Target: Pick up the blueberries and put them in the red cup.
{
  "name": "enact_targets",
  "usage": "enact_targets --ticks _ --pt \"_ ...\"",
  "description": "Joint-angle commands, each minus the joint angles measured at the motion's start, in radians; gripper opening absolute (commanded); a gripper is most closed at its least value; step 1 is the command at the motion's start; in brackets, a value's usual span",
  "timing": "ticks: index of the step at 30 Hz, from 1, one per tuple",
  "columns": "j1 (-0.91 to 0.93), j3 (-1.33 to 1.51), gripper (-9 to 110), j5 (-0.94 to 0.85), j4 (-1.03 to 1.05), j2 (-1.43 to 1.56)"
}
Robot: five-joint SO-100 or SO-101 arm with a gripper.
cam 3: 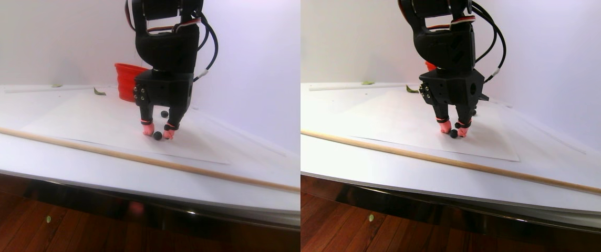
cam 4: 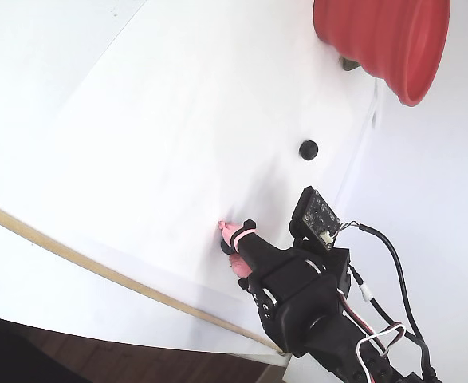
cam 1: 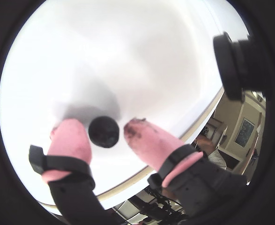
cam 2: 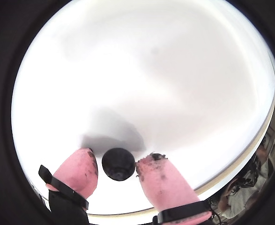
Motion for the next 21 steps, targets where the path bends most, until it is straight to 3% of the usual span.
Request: enact_targets --ticks 1,21 --pt "0.014 -0.008 15 -0.018 -0.037 0.015" --pt "0.008 0.048 15 -0.028 -0.058 0.038"
